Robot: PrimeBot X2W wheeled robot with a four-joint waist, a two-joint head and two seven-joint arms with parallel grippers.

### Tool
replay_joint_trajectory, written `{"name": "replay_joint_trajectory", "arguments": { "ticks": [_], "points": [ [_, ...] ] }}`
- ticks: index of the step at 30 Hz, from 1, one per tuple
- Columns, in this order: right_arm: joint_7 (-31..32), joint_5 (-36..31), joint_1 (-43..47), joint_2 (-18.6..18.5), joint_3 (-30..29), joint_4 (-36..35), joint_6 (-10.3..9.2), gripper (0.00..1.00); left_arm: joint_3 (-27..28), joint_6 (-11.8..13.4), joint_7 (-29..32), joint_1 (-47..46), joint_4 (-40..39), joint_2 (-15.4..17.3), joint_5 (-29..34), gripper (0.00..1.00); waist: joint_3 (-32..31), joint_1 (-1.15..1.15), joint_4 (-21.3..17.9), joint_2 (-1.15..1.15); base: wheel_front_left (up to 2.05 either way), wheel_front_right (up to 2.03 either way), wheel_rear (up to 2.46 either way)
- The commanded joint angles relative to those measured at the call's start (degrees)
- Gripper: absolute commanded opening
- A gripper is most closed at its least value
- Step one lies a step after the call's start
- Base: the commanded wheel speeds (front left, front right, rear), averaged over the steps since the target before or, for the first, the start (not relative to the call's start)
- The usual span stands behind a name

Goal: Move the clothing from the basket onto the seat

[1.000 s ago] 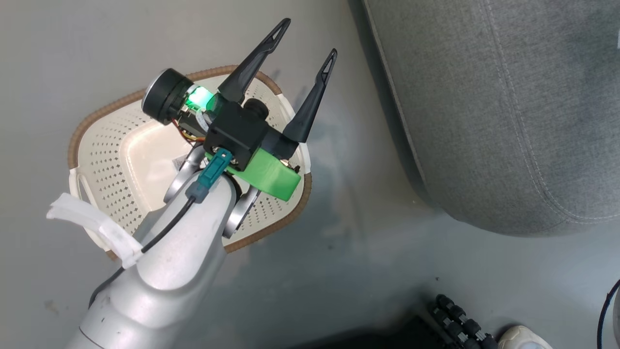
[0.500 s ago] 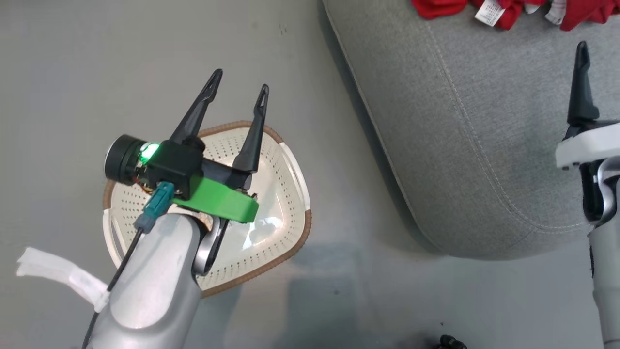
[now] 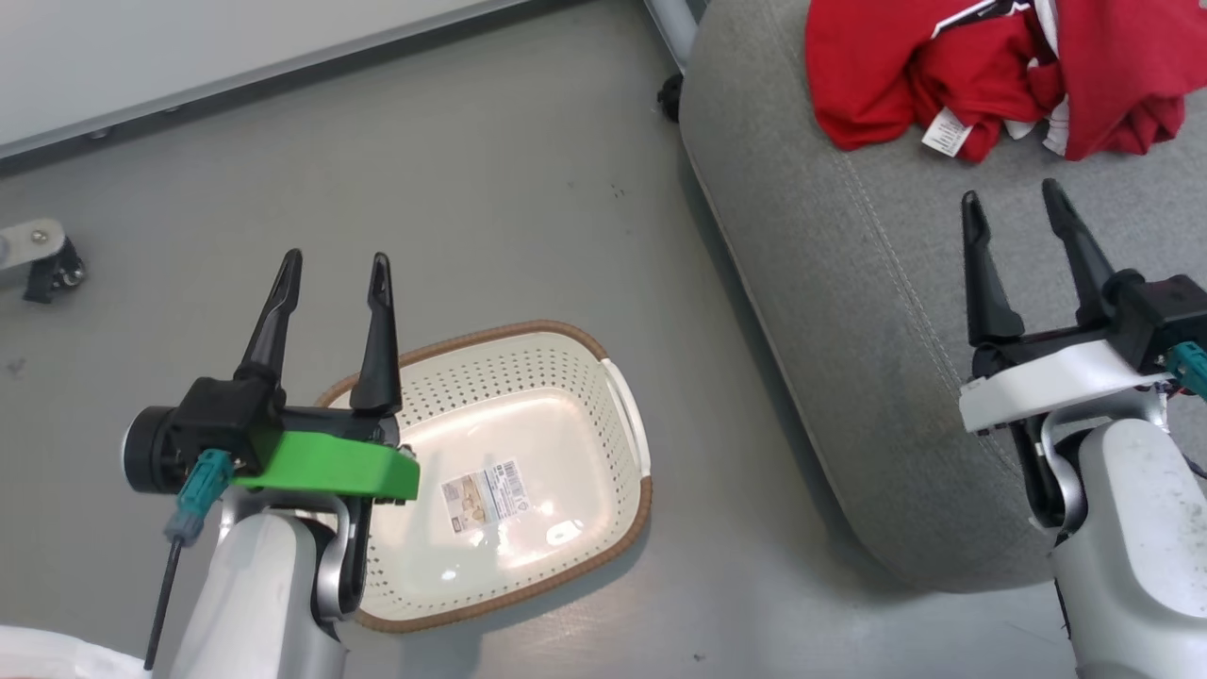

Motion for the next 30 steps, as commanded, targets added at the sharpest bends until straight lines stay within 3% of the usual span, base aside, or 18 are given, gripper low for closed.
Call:
{"name": "replay_joint_trajectory", "arguments": {
  "ticks": [1, 12, 30],
  "points": [
    [0.0, 0.0, 1.3, 0.2, 0.5, -0.6, -0.06, 1.00, 0.9, -0.2, 0.0, 1.6, -0.3, -0.4, 0.4, 1.00, -3.7, 0.00, 3.8, 0.00, 0.00, 0.00, 0.00],
    [0.0, -0.8, 4.8, 2.8, 4.1, -3.3, -0.06, 1.00, 6.2, -1.4, 0.0, 6.8, -0.8, -2.2, 1.8, 1.00, -7.8, 0.00, 9.6, 0.00, 0.00, 0.00, 0.00],
    [0.0, -1.9, 17.1, 5.2, 4.1, -9.1, -0.06, 1.00, 6.9, -2.2, 0.0, 13.8, -0.7, -2.8, 2.1, 1.00, -14.8, 0.00, 10.5, 0.00, 0.00, 0.00, 0.00]
  ]
}}
